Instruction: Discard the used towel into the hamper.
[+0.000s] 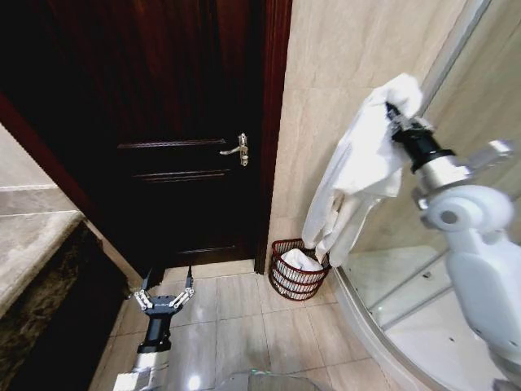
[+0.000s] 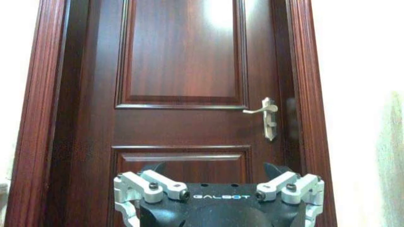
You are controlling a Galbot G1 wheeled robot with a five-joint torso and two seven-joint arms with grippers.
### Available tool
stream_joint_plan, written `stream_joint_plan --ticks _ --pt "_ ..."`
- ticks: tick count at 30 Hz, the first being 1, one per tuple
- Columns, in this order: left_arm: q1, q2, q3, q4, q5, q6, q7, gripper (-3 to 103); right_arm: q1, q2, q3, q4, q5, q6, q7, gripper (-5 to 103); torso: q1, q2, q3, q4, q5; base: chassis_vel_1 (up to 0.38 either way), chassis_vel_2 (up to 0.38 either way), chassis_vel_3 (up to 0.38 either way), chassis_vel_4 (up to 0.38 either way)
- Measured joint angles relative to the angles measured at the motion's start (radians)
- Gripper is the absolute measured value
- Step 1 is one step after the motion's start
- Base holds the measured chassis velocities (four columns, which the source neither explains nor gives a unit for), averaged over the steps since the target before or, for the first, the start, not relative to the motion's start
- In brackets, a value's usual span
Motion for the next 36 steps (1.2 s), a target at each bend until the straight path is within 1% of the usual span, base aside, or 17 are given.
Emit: stream_joint_plan --ticks 7,10,12,15,20,25,29,33,36 --pt "0.004 0.000 0.006 -0.002 0.002 -0.009 0.000 100 0.060 0.019 -0.038 -0.054 0.000 0.001 0.000 9 -0.001 -0.002 -0.002 -0.0004 -0.0002 0.000 0.000 0.000 0.000" --pt "0.008 0.000 0.005 0.003 0.002 -0.017 0.000 100 0.068 0.024 -0.044 -0.056 0.000 -0.003 0.005 9 -0.002 -0.003 -0.002 -0.0004 -0.0001 0.000 0.000 0.000 0.000" --pt "0.014 0.000 -0.001 0.012 0.002 -0.030 -0.001 100 0.078 0.030 -0.050 -0.040 0.006 -0.021 0.021 9 -0.002 -0.004 -0.003 -0.0004 0.0000 0.000 0.000 0.000 0.000" --pt "0.018 0.000 -0.004 0.014 0.002 -0.036 -0.002 100 0.085 0.034 -0.058 -0.032 0.009 -0.028 0.028 9 -0.003 -0.005 -0.003 -0.0002 -0.0008 0.000 0.000 0.000 0.000" --pt "0.030 0.000 -0.004 0.014 0.001 -0.048 -0.003 100 0.029 0.062 -0.051 -0.084 -0.037 -0.020 0.005 9 -0.003 -0.007 -0.004 -0.0001 0.0007 0.000 0.000 0.000 0.000" --pt "0.038 0.000 -0.001 0.015 0.001 -0.053 -0.003 100 -0.016 0.074 -0.028 -0.095 -0.049 -0.013 -0.008 9 -0.003 -0.007 -0.004 -0.0005 0.0000 0.000 0.000 0.000 0.000" --pt "0.050 0.000 0.005 0.016 0.009 -0.054 -0.004 100 -0.029 0.085 -0.028 -0.136 -0.086 0.010 -0.035 9 -0.004 -0.008 -0.005 -0.0006 -0.0001 0.000 0.000 0.000 0.000" --pt "0.064 0.000 0.006 0.015 0.012 -0.057 -0.004 100 -0.028 0.097 -0.037 -0.173 -0.113 0.029 -0.046 9 -0.008 -0.019 -0.010 -0.0006 0.0000 0.000 0.000 0.000 0.000" --pt "0.074 0.000 0.001 0.015 0.011 -0.062 -0.003 100 -0.037 0.109 -0.041 -0.184 -0.128 0.043 -0.054 9 -0.016 -0.036 -0.019 -0.0006 -0.0001 0.000 0.000 0.000 0.000"
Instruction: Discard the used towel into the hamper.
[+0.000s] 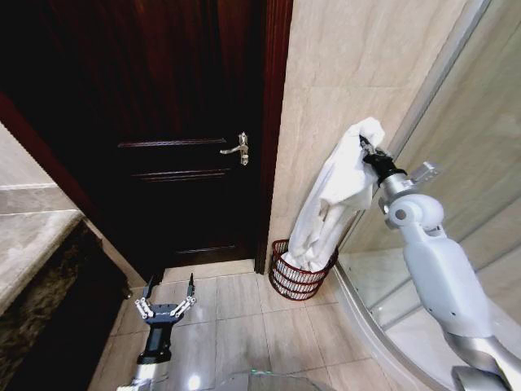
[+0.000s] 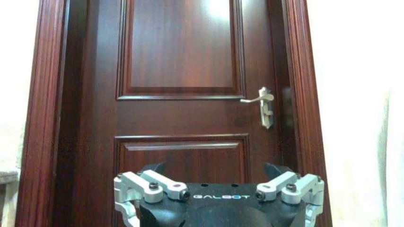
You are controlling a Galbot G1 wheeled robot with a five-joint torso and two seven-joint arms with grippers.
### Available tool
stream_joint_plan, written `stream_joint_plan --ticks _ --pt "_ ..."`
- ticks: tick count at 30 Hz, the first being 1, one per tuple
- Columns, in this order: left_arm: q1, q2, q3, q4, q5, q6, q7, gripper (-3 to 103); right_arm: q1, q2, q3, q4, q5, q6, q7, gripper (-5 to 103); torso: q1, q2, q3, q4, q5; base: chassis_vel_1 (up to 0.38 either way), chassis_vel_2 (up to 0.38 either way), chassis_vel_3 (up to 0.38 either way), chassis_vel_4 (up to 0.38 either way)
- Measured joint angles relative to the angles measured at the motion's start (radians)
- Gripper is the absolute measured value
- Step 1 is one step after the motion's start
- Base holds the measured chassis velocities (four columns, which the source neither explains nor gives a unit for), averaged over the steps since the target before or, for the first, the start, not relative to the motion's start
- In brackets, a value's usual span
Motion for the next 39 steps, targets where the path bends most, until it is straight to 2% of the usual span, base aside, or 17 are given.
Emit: stream_joint_plan --ticks 7,13,24,39 --pt "0.001 0.000 -0.004 0.016 -0.004 -0.012 0.000 100 0.027 0.048 -0.063 -0.034 -0.031 0.062 0.010 9 -0.015 -0.036 -0.021 0.0000 0.0002 0.000 0.000 0.000 0.000" --pt "0.006 0.000 -0.007 0.019 -0.017 -0.023 0.000 100 0.058 0.073 -0.087 -0.060 -0.048 0.073 0.033 9 -0.027 -0.063 -0.036 0.0003 -0.0002 0.000 0.000 0.000 0.000" --pt "0.010 0.000 -0.007 0.028 -0.022 -0.033 -0.001 100 -0.065 0.108 -0.053 -0.105 -0.132 0.073 -0.007 9 -0.051 -0.118 -0.066 0.0000 0.0005 0.000 0.000 0.000 0.000" --pt "-0.004 0.000 -0.008 0.042 -0.024 -0.031 -0.001 100 -0.102 0.158 -0.048 -0.227 -0.170 0.105 -0.063 9 -0.080 -0.185 -0.105 0.0000 0.0000 0.000 0.000 0.000 0.000"
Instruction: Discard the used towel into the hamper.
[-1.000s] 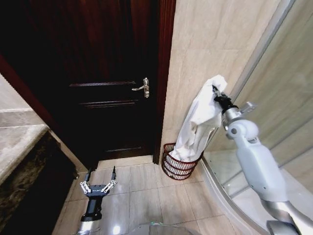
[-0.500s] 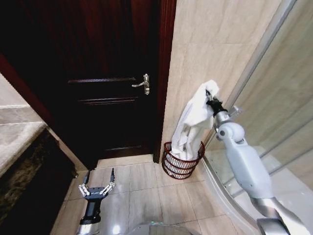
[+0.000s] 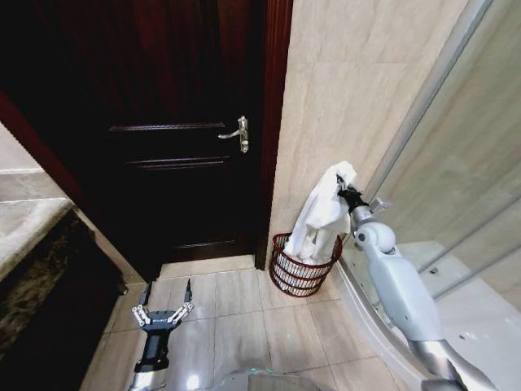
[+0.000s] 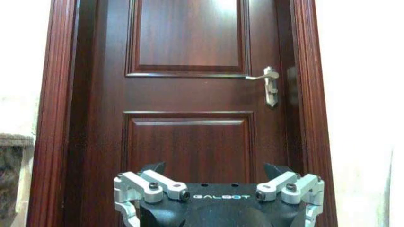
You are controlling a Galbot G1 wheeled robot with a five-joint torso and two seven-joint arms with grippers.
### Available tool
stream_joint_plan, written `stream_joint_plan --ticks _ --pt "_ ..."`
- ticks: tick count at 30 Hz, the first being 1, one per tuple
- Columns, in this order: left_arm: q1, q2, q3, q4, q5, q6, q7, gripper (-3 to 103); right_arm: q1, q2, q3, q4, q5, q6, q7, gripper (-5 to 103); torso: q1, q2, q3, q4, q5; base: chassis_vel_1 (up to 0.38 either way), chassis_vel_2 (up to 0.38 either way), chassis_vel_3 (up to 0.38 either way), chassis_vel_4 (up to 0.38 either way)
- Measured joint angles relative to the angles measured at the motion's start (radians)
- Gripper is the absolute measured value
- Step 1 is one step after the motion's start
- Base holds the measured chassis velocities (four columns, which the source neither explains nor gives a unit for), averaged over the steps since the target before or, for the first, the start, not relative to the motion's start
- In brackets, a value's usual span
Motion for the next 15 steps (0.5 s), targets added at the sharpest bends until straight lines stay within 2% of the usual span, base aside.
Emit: stream_joint_plan --ticks 5,15 --pt "-0.006 0.000 0.003 0.005 0.001 0.001 0.000 100 0.011 0.026 -0.006 -0.072 -0.021 0.025 -0.018 9 -0.011 -0.026 -0.015 0.0001 0.0001 0.000 0.000 0.000 0.000" --pt "-0.007 0.000 0.004 0.012 0.002 0.001 0.001 100 -0.018 0.065 -0.009 -0.099 -0.064 0.042 -0.034 9 -0.027 -0.067 -0.040 0.0000 0.0001 0.000 0.000 0.000 0.000"
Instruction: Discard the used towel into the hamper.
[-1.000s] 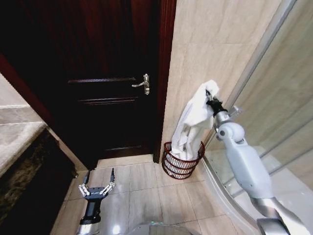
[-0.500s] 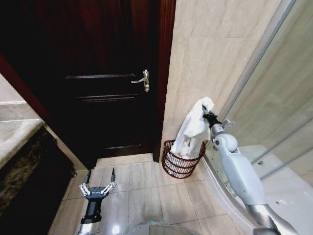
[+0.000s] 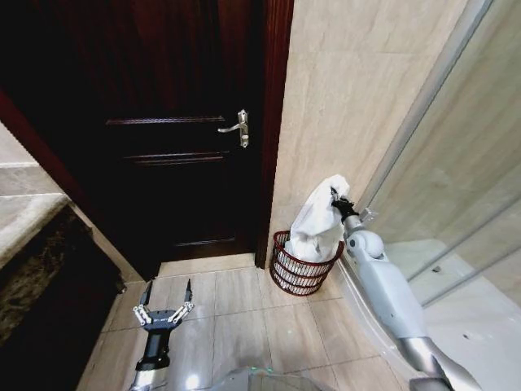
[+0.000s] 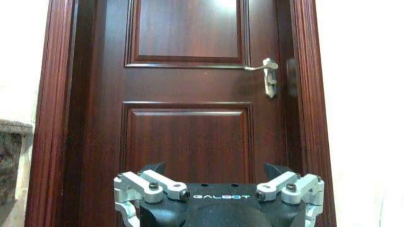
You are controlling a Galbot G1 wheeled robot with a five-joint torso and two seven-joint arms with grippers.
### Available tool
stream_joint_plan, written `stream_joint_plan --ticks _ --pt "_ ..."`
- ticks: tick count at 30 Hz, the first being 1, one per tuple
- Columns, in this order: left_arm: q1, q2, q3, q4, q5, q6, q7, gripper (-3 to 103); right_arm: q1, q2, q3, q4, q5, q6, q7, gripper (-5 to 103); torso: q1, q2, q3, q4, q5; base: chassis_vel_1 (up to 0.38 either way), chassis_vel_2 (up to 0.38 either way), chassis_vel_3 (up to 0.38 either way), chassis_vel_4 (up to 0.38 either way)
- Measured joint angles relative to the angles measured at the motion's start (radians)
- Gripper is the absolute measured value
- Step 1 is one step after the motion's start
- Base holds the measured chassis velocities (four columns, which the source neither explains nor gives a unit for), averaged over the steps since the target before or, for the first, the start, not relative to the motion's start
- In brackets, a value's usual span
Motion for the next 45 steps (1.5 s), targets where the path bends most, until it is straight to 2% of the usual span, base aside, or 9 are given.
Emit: stream_joint_plan --ticks 26,45 --pt "0.005 0.000 0.004 0.010 0.016 -0.001 0.016 100 -0.078 0.005 0.044 -0.052 -0.011 0.010 -0.053 9 -0.043 -0.107 -0.063 0.0001 0.0000 0.000 0.000 0.000 0.000" --pt "-0.013 0.000 0.003 0.024 0.017 0.005 0.024 100 -0.144 0.020 0.077 -0.058 -0.043 -0.018 -0.074 9 -0.072 -0.184 -0.112 0.0001 -0.0001 0.000 0.000 0.000 0.000"
